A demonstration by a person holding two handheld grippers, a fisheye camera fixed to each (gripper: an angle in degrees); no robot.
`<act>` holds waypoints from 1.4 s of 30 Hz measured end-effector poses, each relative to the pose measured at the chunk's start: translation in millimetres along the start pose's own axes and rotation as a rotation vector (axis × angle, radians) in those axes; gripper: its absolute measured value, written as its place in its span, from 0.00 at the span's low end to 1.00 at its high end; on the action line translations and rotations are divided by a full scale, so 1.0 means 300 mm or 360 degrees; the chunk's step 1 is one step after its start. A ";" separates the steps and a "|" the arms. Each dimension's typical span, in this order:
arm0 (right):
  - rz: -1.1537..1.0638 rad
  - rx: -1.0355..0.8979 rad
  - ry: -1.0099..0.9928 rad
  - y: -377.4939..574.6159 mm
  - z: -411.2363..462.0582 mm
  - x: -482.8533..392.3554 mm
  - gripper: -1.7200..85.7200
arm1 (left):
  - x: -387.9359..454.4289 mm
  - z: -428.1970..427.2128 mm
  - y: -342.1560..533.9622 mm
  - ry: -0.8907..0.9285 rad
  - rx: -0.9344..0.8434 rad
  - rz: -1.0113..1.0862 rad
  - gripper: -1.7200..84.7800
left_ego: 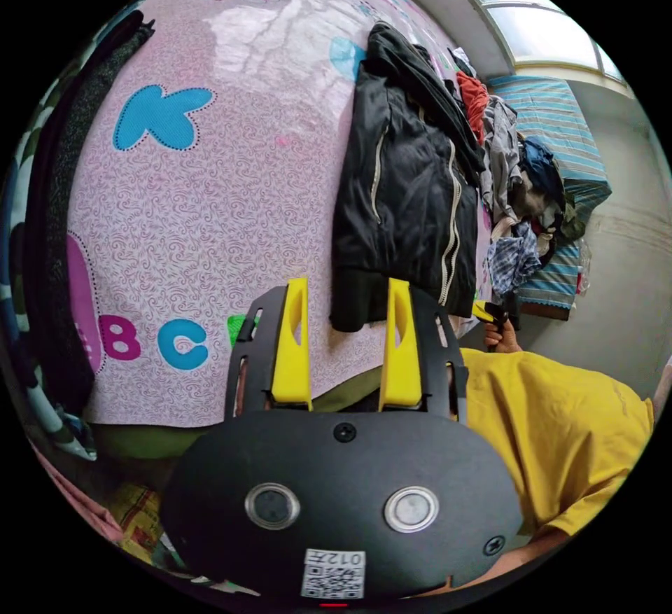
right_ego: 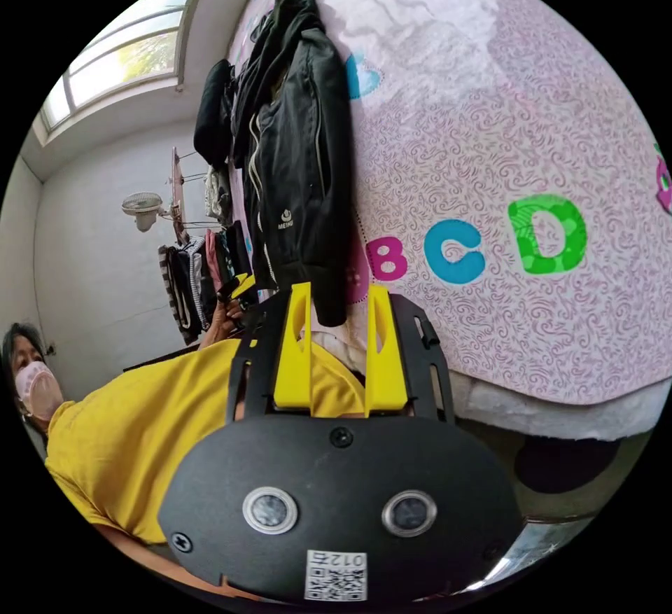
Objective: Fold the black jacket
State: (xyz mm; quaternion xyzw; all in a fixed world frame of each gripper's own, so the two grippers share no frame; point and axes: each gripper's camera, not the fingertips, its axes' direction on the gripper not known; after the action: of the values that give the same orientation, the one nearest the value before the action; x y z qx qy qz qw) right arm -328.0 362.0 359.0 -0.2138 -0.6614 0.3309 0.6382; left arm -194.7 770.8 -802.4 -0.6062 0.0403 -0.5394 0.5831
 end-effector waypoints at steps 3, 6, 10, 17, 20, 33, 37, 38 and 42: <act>-0.0034 0.0017 -0.0024 0.003 -0.014 0.018 0.15 | -0.040 0.040 -0.005 0.0076 0.0005 0.0026 0.17; -0.0089 -0.0012 -0.0020 0.009 -0.033 0.017 0.15 | -0.057 0.091 -0.013 0.0071 -0.0052 0.0082 0.16; -0.0125 -0.0063 0.0010 0.018 -0.054 0.023 0.15 | -0.066 0.164 -0.003 -0.0006 -0.0186 0.0170 0.13; -0.0165 -0.0139 0.0166 0.053 -0.089 0.011 0.07 | -0.081 0.232 0.051 -0.0073 -0.0204 0.0178 0.06; -0.0227 -0.0178 0.0018 0.086 -0.142 0.004 0.05 | -0.097 0.221 0.083 0.0039 -0.0185 0.0145 0.05; -0.0477 -0.0304 -0.0513 0.336 -0.489 -0.096 0.04 | 0.087 0.176 0.348 0.0731 -0.0099 0.0163 0.04; -0.0562 -0.0222 -0.0756 0.424 -0.625 -0.137 0.04 | 0.176 0.165 0.429 0.0927 0.0024 0.0124 0.04; -0.0568 -0.0183 -0.0806 0.439 -0.660 -0.142 0.04 | 0.182 0.161 0.435 0.0958 0.0048 0.0118 0.04; -0.0575 -0.0069 -0.0897 0.429 -0.727 -0.162 0.03 | 0.188 0.131 0.393 0.1080 0.0222 0.0105 0.05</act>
State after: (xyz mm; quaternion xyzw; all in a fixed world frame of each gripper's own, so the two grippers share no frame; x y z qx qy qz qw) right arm -126.4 452.3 226.1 -0.0068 -0.8460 0.2443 0.4740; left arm -75.2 721.2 -846.4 -0.3494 0.2146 -0.6924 0.5936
